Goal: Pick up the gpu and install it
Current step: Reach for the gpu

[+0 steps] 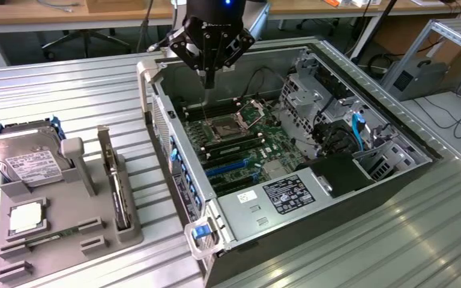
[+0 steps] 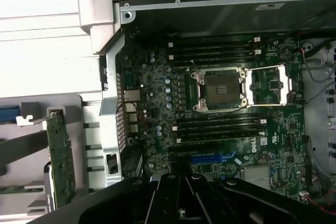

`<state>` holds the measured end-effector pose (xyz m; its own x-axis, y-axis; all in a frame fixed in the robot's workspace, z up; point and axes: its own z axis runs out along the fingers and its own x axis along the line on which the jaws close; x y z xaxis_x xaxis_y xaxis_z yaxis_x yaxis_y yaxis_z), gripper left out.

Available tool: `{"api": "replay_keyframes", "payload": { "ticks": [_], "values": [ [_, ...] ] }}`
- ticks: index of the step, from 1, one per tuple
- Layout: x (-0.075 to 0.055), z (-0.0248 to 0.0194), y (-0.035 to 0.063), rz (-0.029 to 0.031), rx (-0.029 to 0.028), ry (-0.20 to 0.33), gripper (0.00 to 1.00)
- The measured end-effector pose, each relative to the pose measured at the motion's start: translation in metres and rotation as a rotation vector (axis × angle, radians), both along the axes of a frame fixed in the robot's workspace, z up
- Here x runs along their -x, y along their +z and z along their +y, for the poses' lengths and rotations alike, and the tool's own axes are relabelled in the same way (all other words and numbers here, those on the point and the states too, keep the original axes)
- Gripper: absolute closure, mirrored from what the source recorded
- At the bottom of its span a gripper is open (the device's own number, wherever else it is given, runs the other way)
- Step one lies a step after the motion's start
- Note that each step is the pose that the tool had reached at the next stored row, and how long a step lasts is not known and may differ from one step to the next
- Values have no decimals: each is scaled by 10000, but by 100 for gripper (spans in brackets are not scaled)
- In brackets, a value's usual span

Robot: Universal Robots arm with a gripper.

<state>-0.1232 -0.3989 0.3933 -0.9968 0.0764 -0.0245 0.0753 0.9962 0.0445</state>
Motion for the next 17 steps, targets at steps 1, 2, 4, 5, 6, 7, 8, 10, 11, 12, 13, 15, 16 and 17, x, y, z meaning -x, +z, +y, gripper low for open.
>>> {"api": "replay_keyframes", "payload": {
  "ticks": [1, 2, 4, 5, 6, 7, 8, 10, 11, 12, 13, 15, 16, 17],
  "values": [
    [20, 0, 1, 1, 1, 2, 89],
    [36, 0, 1, 1, 1, 2, 89],
    [75, 0, 0, 1, 1, 3, 89],
    [92, 0, 0, 1, 1, 2, 89],
    [108, 0, 0, 1, 1, 2, 89],
    [126, 0, 0, 1, 1, 1, 89],
    [141, 0, 0, 1, 1, 1, 89],
    [181, 0, 0, 1, 1, 2, 89],
    [200, 0, 1, 1, 2, 3, 89],
    [216, 0, 1, 2, 2, 3, 89],
    [236, 0, 0, 0, 1, 3, 89],
    [276, 0, 0, 1, 1, 2, 89],
    [299, 0, 0, 1, 1, 2, 89],
    [317, 0, 0, 0, 1, 2, 89]
  ]
}}
